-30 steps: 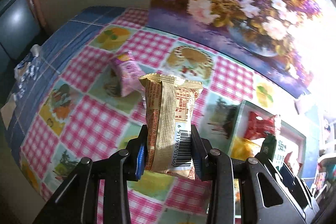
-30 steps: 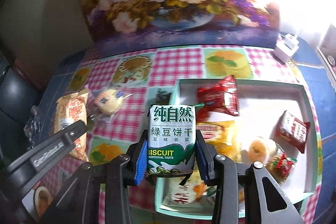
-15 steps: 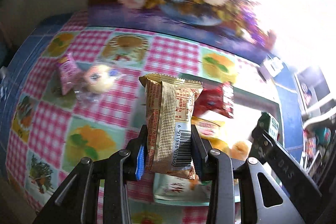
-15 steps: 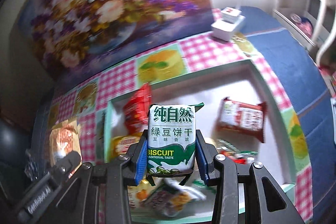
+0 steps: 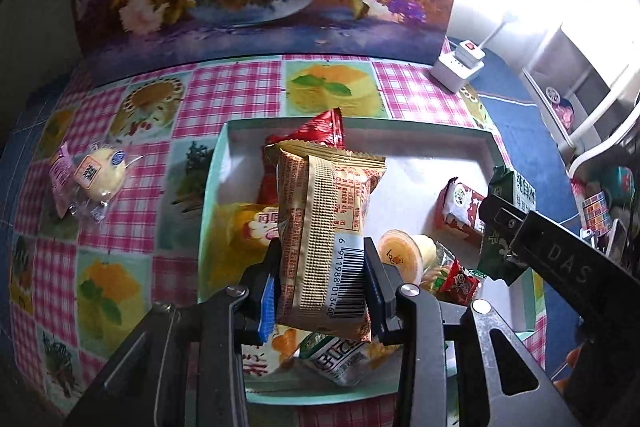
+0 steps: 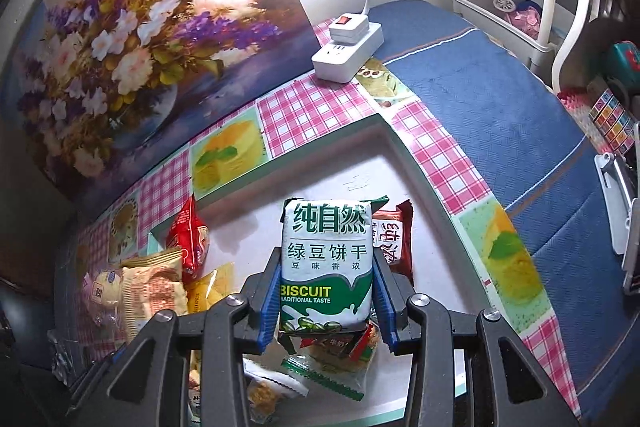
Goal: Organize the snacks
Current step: 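Open the left gripper to drop the wafer bar while the right gripper releases the BISCUIT box into the tray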
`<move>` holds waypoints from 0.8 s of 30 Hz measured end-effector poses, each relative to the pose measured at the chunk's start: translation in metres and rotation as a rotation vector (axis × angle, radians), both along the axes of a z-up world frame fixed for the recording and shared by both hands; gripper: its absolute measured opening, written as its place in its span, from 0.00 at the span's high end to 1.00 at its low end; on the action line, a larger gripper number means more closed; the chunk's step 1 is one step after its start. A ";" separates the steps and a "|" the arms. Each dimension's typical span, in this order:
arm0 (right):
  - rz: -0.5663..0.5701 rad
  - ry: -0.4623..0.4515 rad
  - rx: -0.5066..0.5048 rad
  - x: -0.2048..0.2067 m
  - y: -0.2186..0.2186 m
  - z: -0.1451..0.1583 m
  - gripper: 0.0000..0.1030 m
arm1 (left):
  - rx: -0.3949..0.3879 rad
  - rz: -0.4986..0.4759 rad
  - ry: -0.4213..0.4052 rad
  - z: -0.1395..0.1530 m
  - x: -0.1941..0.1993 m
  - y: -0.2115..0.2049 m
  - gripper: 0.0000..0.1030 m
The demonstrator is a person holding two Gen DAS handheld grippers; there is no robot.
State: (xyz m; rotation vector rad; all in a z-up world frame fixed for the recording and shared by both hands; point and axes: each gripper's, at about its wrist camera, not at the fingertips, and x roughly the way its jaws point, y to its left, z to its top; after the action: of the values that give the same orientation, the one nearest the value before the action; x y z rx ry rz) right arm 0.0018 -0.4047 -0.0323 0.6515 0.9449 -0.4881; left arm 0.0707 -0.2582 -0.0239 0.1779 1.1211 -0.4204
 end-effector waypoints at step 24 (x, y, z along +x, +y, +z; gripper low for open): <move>0.052 0.057 -0.003 0.017 0.016 -0.011 0.54 | 0.008 -0.045 -0.014 0.003 -0.001 -0.007 0.44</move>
State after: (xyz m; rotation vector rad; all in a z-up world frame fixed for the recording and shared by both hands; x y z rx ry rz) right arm 0.0185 -0.3890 -0.0433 0.6117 1.0122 -0.4640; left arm 0.0698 -0.2648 -0.0208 0.2131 1.1067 -0.4536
